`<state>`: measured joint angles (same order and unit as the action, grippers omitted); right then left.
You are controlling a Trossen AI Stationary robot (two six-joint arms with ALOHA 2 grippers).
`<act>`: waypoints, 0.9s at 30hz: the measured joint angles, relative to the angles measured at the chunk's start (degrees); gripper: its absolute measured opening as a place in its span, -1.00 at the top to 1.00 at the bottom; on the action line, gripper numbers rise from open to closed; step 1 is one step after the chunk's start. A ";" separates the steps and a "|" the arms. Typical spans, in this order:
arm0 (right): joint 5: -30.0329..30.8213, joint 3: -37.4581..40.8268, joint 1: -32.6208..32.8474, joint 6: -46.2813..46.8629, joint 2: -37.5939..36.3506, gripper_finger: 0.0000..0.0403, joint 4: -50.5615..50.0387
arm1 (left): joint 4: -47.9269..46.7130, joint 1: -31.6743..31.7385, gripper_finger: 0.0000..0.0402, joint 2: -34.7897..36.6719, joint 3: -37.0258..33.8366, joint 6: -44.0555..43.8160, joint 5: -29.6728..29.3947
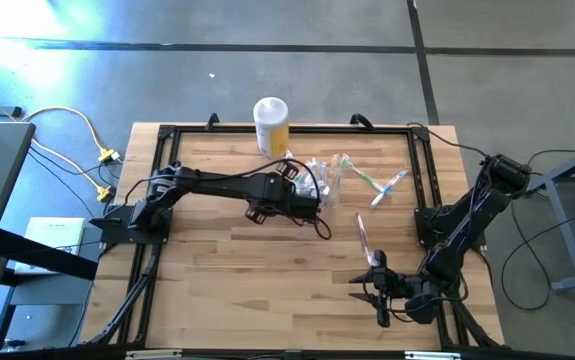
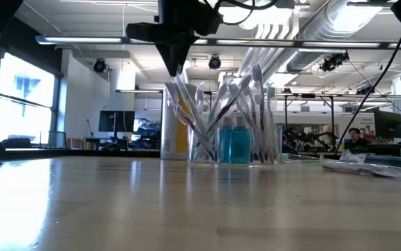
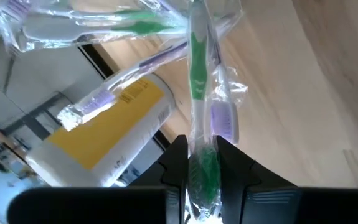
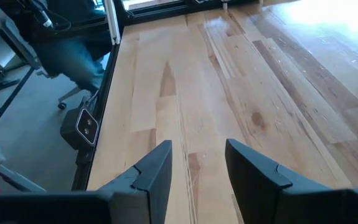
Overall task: Pick & Place toothbrushing station
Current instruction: Put the bottom green toothbrush into the transparent organizer
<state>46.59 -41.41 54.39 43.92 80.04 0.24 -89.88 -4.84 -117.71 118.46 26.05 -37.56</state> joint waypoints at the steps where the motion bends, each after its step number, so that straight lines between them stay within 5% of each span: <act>1: 0.00 0.00 0.00 0.00 0.02 0.30 -0.06 | -0.05 0.00 0.79 -0.09 0.02 1.05 -0.03; 27: 1.29 0.04 0.00 2.89 0.02 0.30 -0.93 | 7.15 4.90 0.79 -4.14 0.06 10.88 4.46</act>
<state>47.88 -41.36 54.39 46.81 80.05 -0.69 -82.74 0.06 -121.85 118.53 36.92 -33.10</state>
